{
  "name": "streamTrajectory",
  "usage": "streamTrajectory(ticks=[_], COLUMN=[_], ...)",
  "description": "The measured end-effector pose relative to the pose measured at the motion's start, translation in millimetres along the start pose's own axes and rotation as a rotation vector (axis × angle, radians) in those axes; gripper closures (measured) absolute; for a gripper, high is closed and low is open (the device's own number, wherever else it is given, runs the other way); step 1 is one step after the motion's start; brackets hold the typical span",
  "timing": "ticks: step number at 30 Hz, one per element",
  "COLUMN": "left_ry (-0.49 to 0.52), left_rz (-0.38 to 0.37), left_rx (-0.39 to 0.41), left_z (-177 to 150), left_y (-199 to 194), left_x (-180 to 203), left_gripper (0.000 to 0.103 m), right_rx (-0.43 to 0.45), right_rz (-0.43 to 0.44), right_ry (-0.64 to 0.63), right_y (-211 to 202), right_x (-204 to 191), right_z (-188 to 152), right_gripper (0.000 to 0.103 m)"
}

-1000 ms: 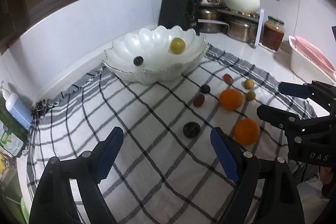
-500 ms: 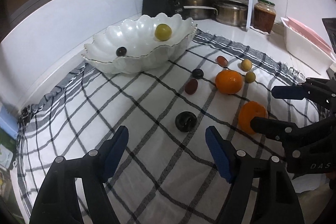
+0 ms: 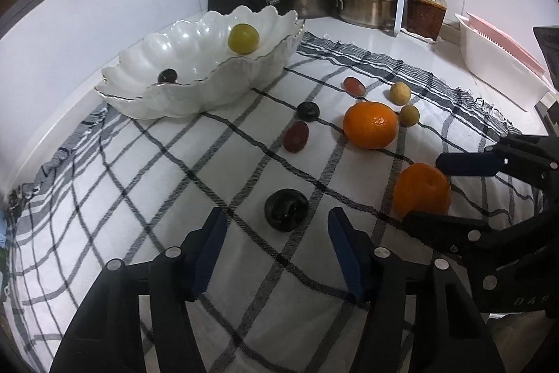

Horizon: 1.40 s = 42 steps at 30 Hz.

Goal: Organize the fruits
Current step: 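Grasp an orange with the right gripper while the left gripper grasps another dark plum, then lift and carry the orange and dark plum over the white bowl with both grippers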

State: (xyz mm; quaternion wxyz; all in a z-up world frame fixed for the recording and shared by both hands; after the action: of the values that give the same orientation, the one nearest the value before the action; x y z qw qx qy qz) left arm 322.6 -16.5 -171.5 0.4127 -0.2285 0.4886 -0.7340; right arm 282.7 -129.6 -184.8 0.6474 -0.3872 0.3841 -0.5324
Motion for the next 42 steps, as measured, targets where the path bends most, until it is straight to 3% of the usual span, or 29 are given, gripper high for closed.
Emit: streamTrajectory(ticks=[15, 28, 42], left_ry=[-0.033, -0.076, -0.124], left_rz=[-0.033, -0.036, -0.015], left_rx=[-0.040, -0.021, 0.053], left_z=[8.3, 7.9, 7.7], left_y=[17.6, 2.8, -35.2], left_x=[0.9, -0.4, -3.3], left_gripper=[0.073, 0.074, 0.074], right_rx=[-0.018, 0.014, 0.098], right_rz=[0.042, 0.060, 0.051], right_ry=[0.007, 0.031, 0.025], right_y=[9.9, -0.1, -24.3], right_x=[0.7, 4.0, 6.1], right_z=[1.6, 5.0, 12.8], right_gripper=[0.056, 0.058, 0.058])
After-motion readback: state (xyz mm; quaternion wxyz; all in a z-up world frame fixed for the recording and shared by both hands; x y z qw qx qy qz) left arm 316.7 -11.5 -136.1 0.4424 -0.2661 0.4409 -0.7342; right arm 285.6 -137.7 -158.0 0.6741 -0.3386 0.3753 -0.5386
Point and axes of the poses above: each gripper's, at about its wrist camera, not at the fingertips, and y roughly the way its jaws point, x to its right, z to its top, the point moved 3 cm from there along y, roughly the way its jaws point, and after that the axes turned 14 degrees about -x, right-handed, at the moved point
